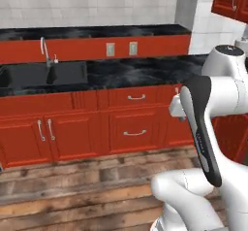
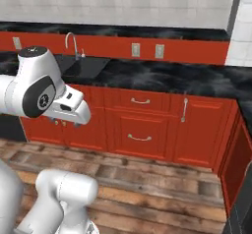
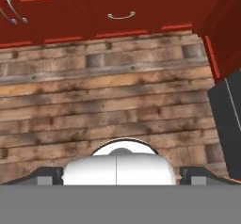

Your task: Navigate to the stand mixer.

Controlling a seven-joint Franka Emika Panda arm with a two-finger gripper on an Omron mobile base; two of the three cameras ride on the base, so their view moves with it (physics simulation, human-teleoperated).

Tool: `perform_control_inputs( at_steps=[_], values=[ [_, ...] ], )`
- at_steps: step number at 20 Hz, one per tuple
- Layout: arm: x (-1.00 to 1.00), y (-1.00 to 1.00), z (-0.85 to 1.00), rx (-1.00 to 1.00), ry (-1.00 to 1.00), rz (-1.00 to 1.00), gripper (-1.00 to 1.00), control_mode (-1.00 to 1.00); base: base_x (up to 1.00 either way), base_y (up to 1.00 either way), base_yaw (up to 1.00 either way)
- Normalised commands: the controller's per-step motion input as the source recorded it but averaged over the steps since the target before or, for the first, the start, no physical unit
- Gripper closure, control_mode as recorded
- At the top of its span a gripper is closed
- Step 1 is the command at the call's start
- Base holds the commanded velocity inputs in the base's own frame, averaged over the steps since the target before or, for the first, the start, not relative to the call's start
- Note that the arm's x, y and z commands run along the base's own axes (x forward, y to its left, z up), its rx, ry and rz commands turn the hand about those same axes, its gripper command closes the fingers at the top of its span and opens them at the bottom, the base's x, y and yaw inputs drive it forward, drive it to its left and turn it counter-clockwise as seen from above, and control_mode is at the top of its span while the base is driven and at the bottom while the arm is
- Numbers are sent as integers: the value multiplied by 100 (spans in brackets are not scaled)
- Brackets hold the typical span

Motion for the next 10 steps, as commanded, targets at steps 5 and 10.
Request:
perform_control_inputs(
  at_steps=[5, 10],
  values=[
    [0, 0, 0, 0, 0, 0, -100, 100, -16, 15, 100],
    [0, 0, 0, 0, 0, 0, -100, 100, -6, 10, 96]
  ],
)
